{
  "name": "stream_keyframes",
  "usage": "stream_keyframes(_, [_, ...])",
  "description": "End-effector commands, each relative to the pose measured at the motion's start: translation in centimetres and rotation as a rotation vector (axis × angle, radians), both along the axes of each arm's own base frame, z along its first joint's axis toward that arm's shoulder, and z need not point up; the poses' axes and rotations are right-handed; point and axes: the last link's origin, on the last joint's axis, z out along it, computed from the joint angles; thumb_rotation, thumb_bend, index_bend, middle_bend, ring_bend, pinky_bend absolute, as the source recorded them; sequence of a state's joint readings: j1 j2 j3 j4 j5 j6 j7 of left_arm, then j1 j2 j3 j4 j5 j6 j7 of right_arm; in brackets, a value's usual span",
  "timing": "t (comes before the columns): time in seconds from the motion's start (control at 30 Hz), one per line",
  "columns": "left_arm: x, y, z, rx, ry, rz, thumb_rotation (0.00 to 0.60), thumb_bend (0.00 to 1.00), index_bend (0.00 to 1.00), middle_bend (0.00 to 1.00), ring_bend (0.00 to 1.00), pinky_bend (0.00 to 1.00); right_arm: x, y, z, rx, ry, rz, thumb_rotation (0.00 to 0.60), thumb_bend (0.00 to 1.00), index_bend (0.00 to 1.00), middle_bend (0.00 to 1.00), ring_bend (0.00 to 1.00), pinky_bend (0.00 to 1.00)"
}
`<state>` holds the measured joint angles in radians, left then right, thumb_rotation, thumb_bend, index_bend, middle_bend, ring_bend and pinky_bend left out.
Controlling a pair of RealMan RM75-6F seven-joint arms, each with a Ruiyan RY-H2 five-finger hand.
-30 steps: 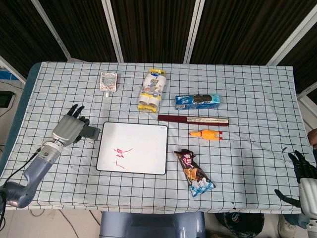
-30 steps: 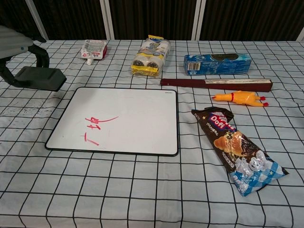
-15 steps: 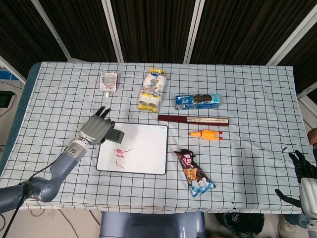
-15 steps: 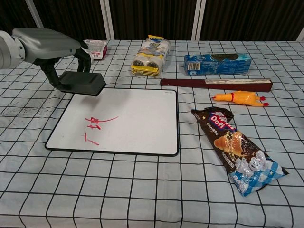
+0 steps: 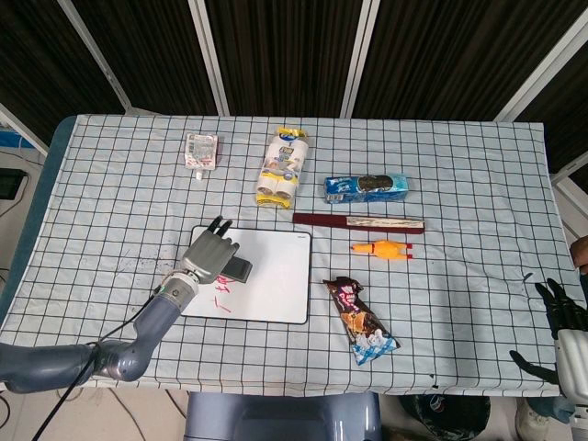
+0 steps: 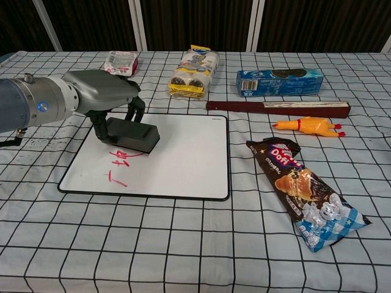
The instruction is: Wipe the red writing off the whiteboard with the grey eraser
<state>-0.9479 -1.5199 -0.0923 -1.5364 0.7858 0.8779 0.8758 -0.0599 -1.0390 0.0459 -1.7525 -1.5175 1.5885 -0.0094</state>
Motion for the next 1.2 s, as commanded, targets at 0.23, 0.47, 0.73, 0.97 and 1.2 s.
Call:
stream_keyframes(0.23, [-0.2, -0.5, -0.4, -0.007, 0.021, -0.010, 0.600, 0.30, 0.42, 0.42, 0.00, 0.01, 0.0, 0.0, 0.0, 0.001, -0.002, -0.001, 0.600, 0.13, 0.01, 0.04, 0.14, 0.19])
stream_keyframes(0.47, [-1.1, -1.6, -0.5, -0.036, 0.072, -0.023, 0.600, 0.30, 0.42, 0.42, 0.00, 0.01, 0.0, 0.0, 0.0, 0.000, -0.002, 0.000, 0.600, 0.13, 0.01, 0.04, 0.14, 0.19])
stream_keyframes(0.73, [-2.0, -3.4, 0.2, -0.062, 0.098, -0.046, 0.600, 0.30, 0.42, 0.42, 0.00, 0.01, 0.0, 0.0, 0.1, -0.002, -0.003, 0.001, 0.600, 0.13, 0.01, 0.04, 0.14, 0.19])
stream_keyframes(0.97, [-2.4, -5.4, 0.4, -0.120, 0.115, -0.070, 0.600, 0.30, 0.42, 0.42, 0.00, 0.01, 0.0, 0.0, 0.1, -0.004, -0.003, 0.000, 0.600, 0.13, 0.01, 0.04, 0.14, 0.19])
stream_keyframes(1.2, [-2.2, -6.8, 0.2, -0.166, 0.102, -0.099, 0.600, 0.30, 0.42, 0.42, 0.00, 0.01, 0.0, 0.0, 0.1, -0.004, -0.001, 0.002, 0.600, 0.13, 0.01, 0.04, 0.14, 0.19])
